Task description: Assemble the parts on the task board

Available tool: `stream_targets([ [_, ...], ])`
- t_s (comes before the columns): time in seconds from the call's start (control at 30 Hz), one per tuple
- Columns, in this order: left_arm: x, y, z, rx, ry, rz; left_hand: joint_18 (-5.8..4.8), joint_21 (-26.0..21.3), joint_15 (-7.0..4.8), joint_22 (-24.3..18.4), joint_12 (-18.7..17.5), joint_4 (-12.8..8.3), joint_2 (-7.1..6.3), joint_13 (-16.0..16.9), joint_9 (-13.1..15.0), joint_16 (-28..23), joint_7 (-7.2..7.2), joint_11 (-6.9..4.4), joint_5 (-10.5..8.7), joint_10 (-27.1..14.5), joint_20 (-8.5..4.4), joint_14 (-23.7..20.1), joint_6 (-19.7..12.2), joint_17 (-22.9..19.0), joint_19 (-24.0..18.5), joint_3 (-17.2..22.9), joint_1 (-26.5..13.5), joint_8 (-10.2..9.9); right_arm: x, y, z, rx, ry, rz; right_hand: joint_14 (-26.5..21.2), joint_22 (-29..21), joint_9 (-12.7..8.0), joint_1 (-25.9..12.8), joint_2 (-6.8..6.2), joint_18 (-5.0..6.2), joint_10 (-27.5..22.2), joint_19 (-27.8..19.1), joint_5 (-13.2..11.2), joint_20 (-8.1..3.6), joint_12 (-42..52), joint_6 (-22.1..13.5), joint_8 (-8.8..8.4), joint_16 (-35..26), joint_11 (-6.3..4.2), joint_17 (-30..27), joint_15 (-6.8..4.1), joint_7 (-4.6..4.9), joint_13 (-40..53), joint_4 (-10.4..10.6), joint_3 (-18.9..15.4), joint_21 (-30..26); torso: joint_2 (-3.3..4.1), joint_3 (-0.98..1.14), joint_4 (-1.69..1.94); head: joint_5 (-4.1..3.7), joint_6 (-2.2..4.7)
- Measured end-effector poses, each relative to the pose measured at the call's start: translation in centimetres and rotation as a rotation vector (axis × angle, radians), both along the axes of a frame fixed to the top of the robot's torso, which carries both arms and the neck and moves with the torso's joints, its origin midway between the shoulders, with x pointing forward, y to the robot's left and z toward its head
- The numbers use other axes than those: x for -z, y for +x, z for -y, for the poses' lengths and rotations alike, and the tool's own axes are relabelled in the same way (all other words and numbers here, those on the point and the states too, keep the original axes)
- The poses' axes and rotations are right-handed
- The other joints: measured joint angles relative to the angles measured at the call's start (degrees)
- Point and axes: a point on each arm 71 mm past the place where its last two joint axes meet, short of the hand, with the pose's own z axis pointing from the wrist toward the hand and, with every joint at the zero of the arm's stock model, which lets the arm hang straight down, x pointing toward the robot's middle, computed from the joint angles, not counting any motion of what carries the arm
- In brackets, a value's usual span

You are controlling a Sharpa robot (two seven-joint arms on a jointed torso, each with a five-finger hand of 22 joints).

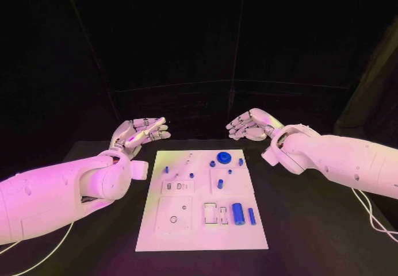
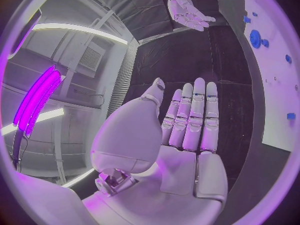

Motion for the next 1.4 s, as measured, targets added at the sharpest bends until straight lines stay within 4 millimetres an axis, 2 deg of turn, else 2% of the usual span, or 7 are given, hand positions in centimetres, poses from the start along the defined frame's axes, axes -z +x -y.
stream_targets([
  [0.27,-0.8,-2.0,0.7,0.081,-0.026,0.007,0.0,-1.8,0.36,-1.38,-2.85,-1.46,0.23,-0.83,-0.49,-2.51,0.21,0.29,0.0,0.11,0.09,-0.14,0.21,-0.17,0.26,-0.08,0.23,-1.54,-0.4,0.1,-2.7,-0.075,-0.28,0.077,7.38,4.47,0.0,-1.65,-2.1,-0.01,3.52,2.67,0.0,-2.02,-1.61,2.78,-0.82,1.72,-1.3,1.35,-2.0,-1.09,0.04,-0.01,1.28,7.83,2.36,-0.37,0.73,-0.65,1.36],
  [0.33,-1.0,-2.4,1.0,0.099,-0.032,0.008,0.0,-2.27,0.76,-1.74,-3.6,-1.94,0.23,-0.86,-0.49,-3.24,0.32,0.65,0.0,-0.24,0.31,-0.55,0.32,-0.35,0.04,-0.37,0.23,-2.14,-0.3,0.1,-3.3,-0.088,-0.347,0.098,12.39,7.51,-0.06,-3.33,-3.79,-0.01,4.58,4.62,0.0,-3.13,-2.78,4.16,-1.94,4.41,-1.94,3.53,-3.36,-1.78,0.08,0.1,2.48,13.29,2.92,-0.43,0.94,-0.87,1.69],
  [0.43,-1.1,-2.9,1.5,0.124,-0.041,0.008,0.0,-2.69,0.76,-2.12,-4.34,-2.25,0.23,-0.86,-0.49,-3.79,0.42,0.65,0.0,-0.25,0.59,-0.55,0.42,-0.53,0.17,-0.39,0.23,-2.47,-0.2,0.0,-4.1,-0.104,-0.432,0.124,13.19,9.0,-0.07,-3.98,-4.43,-0.01,3.63,6.02,-0.24,-3.57,-2.86,4.34,-2.84,7.55,-2.32,5.98,-3.89,-1.97,0.08,0.16,3.18,16.19,3.82,-0.55,1.31,-1.33,2.26],
  [0.6,-1.3,-3.3,2.1,0.151,-0.051,0.008,-0.01,-2.69,0.76,-2.21,-4.56,-2.41,0.23,-0.85,-0.49,-3.78,0.42,0.65,-0.01,-0.24,0.59,-0.55,0.42,-0.53,0.17,-0.54,0.23,-2.7,0.1,0.1,-4.9,-0.121,-0.536,0.149,13.19,10.34,-0.07,-4.35,-4.8,-0.01,1.96,6.8,-0.69,-3.86,-2.86,3.97,-2.97,13.33,-2.05,9.85,-3.88,-2.33,0.08,0.36,4.38,18.91,5.06,-0.77,1.87,-1.92,2.71],
  [0.87,-1.4,-3.6,2.5,0.171,-0.058,0.009,0.0,-2.69,0.76,-2.21,-4.56,-2.41,0.23,-0.85,-0.48,-3.78,0.42,0.65,-0.01,-0.24,0.72,-0.56,0.42,-0.53,0.3,-0.54,0.23,-2.69,0.3,0.3,-5.7,-0.134,-0.624,0.16,13.18,12.57,-0.07,-5.35,-5.77,-0.01,1.5,8.06,-0.85,-3.54,-2.86,3.34,-2.97,22.95,-2.22,15.9,-3.88,-2.52,0.07,0.46,6.49,23.27,6.31,-0.78,2.46,-2.16,2.65],
  [1.17,-1.4,-3.7,2.9,0.184,-0.063,0.008,0.0,-2.69,0.76,-2.26,-4.79,-2.56,0.23,-0.84,-0.48,-4.05,0.42,0.64,-0.01,-0.24,0.79,-0.56,0.42,-0.52,0.37,-0.39,0.23,-2.69,0.6,0.4,-5.8,-0.139,-0.678,0.148,13.18,17.92,-0.07,-6.22,-6.04,-0.02,0.93,8.79,-0.85,-3.23,-2.86,2.96,-2.97,34.83,-2.04,25.38,-3.88,-2.49,0.07,0.62,8.69,29.67,7.15,-0.75,2.58,-2.25,2.41],
  [1.4,-1.4,-3.8,3.0,0.189,-0.065,0.008,0.0,-2.69,0.76,-2.25,-4.79,-2.56,0.23,-0.84,-0.48,-4.05,0.42,0.64,-0.01,-0.24,0.79,-0.56,0.42,-0.52,0.37,-0.39,0.23,-2.69,0.8,0.6,-5.9,-0.141,-0.702,0.135,13.18,22.54,-0.07,-6.56,-5.93,-0.02,0.94,10.01,-1.06,-3.23,-2.86,2.97,-2.97,40.17,-2.04,30.7,-3.88,-2.49,0.06,0.83,9.42,33.36,7.65,-0.69,2.63,-2.24,2.36],
])
